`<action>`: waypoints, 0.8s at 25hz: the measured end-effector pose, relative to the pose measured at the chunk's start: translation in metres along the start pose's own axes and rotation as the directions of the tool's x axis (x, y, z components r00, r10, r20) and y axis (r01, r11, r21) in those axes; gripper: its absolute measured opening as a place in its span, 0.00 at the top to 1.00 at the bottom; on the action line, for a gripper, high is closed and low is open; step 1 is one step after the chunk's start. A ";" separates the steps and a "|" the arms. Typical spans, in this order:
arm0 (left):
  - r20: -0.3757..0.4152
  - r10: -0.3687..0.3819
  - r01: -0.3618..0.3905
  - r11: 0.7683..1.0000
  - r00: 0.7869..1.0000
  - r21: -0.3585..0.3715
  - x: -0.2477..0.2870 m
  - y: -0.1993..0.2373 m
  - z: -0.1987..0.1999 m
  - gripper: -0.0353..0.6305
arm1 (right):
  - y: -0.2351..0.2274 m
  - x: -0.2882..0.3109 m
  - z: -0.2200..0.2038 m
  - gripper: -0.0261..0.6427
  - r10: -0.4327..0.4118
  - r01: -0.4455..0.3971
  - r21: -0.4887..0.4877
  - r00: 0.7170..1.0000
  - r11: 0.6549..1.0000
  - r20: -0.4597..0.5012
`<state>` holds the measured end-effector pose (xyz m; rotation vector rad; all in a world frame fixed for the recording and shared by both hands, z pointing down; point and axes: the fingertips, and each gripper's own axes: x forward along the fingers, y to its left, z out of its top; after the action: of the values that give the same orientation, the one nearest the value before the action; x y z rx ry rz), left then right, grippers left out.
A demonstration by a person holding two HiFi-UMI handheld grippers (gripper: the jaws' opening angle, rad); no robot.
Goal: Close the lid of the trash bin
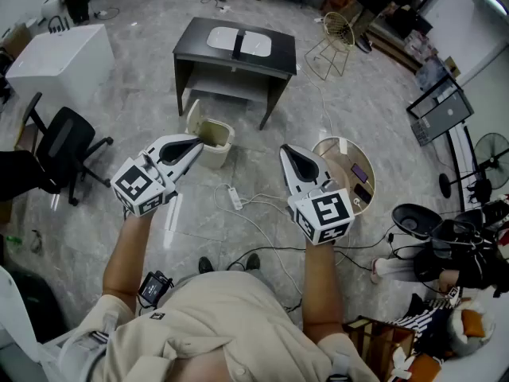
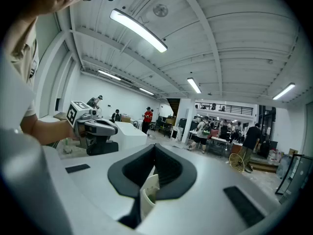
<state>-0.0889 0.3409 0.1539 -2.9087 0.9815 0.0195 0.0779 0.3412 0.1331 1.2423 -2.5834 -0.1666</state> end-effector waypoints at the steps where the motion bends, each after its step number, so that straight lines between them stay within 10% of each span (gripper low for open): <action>1: 0.001 0.000 0.000 1.000 1.000 -0.001 -0.003 0.002 -0.001 0.92 | 0.003 0.002 0.000 0.93 0.000 0.000 0.001 1.000 1.000 0.000; 20: 0.019 0.015 -0.014 0.999 1.000 -0.041 -0.015 0.030 -0.016 0.92 | 0.011 0.027 -0.003 0.92 0.013 -0.013 0.029 1.000 0.999 0.008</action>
<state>-0.1188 0.3253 0.1683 -2.9321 1.0107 0.0694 0.0545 0.3270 0.1437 1.2367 -2.6093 -0.1319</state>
